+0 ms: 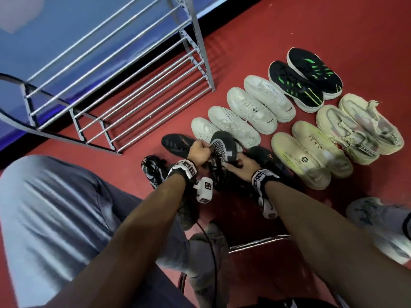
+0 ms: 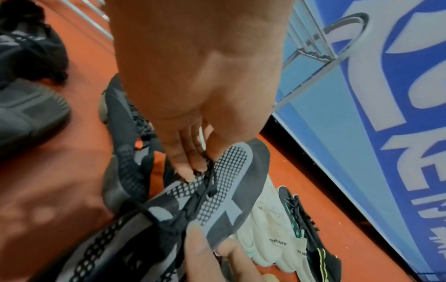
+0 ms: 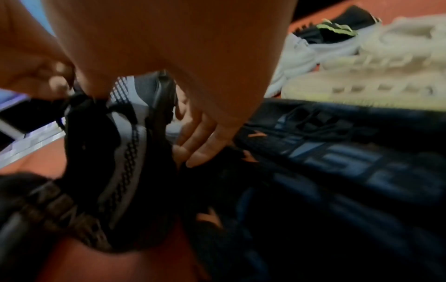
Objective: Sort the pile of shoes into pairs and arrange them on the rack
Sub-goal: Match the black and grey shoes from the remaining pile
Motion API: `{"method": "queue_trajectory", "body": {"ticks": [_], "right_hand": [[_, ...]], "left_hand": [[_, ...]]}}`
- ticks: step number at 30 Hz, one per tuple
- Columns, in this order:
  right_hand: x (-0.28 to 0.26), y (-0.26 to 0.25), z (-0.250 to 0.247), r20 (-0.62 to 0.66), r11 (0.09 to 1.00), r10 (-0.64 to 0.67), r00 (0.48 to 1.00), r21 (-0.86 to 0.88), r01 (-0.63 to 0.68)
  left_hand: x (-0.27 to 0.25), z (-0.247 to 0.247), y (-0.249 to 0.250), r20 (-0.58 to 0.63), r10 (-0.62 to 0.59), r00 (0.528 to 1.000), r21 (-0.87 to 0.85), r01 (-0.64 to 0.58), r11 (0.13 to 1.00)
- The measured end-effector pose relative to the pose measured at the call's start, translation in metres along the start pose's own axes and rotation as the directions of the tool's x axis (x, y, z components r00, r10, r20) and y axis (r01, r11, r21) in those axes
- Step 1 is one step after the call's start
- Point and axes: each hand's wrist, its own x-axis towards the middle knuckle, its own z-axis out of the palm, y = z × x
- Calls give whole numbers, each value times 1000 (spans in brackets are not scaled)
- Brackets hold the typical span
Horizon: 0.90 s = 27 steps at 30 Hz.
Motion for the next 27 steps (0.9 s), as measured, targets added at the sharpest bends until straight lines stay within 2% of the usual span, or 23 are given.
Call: {"method": "queue_trajectory", "body": {"ticks": [2, 5, 7, 11, 12, 14, 16, 18, 21, 23, 25, 27], "right_hand": [[13, -4, 15, -6, 997, 30, 1000, 68, -29], [23, 2, 26, -6, 998, 10, 1000, 70, -9], [22, 6, 28, -33, 993, 28, 999, 118, -23], [19, 9, 20, -156, 982, 115, 981, 165, -89], [18, 10, 17, -182, 980, 132, 974, 170, -101], [17, 11, 9, -214, 979, 152, 965, 164, -118], [18, 12, 2, -216, 977, 166, 962, 167, -132], [19, 14, -2, -214, 980, 165, 963, 150, -134], [19, 17, -5, -199, 981, 180, 963, 113, -159], [19, 17, -8, -197, 978, 199, 960, 102, -182], [22, 15, -10, -187, 976, 210, 960, 91, -196], [27, 16, -10, -191, 974, 222, 956, 84, -210]], "left_hand": [[-2, -6, 1, -31, -57, 998, -145, 52, 988], [-21, -8, 8, 49, -110, 993, -273, 119, 955], [-24, -8, -9, 84, -176, 981, -214, 190, 958], [-23, -10, -48, -1, -138, 990, 124, 137, 983], [-27, -7, -53, 29, -152, 988, 143, 146, 979], [-28, 1, -65, 95, -262, 960, 92, 254, 963], [-24, 7, -68, 30, -311, 950, 79, 308, 948], [-24, 7, -63, -87, -243, 966, 173, 255, 951], [-20, 7, -53, -130, -77, 988, 306, 114, 945], [-14, 7, -46, -57, -21, 998, 395, 42, 918], [-11, 9, -41, 35, -20, 999, 443, 3, 897], [-11, 9, -41, 52, -23, 998, 476, -4, 879]]}}
